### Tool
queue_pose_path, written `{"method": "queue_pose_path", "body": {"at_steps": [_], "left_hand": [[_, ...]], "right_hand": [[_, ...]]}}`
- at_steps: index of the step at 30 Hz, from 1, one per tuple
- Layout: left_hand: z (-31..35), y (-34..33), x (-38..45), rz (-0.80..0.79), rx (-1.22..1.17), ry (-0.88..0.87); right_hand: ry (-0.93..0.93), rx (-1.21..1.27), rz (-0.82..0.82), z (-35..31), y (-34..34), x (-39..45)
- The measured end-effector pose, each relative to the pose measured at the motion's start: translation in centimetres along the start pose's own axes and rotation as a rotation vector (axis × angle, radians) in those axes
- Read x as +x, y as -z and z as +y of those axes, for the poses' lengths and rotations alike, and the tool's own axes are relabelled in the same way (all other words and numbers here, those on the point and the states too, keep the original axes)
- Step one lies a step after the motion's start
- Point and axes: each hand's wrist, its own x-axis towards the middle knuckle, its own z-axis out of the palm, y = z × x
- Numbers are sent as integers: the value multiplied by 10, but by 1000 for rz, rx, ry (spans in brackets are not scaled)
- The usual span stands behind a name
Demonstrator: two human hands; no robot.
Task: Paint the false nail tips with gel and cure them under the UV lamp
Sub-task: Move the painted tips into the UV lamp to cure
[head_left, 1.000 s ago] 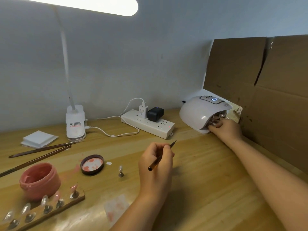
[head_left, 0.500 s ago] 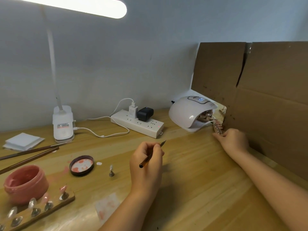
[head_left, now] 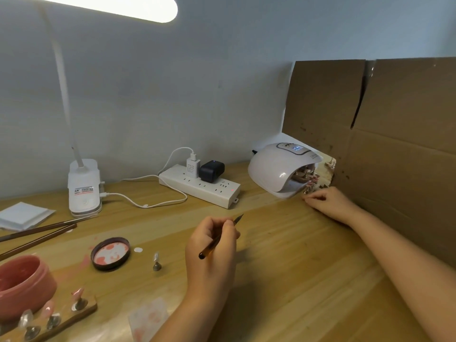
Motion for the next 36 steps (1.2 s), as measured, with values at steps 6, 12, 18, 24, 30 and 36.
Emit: {"method": "queue_pose_path", "body": {"at_steps": [6, 12, 18, 24, 30, 36], "left_hand": [[0, 0, 0, -8, 14, 13], [0, -1, -1, -5, -7, 33], [0, -1, -1, -7, -13, 48], [2, -1, 0, -11, 4, 41], [2, -1, 2, -3, 42, 29], [3, 1, 1, -9, 68, 52]], "right_hand": [[-354, 51, 164, 4, 3, 40], [-318, -31, 207, -14, -9, 60], [-271, -85, 248, -10, -11, 62], [-222, 56, 333, -13, -17, 43], [-251, 64, 409, -10, -13, -1], [-388, -78, 440, -5, -6, -34]]}}
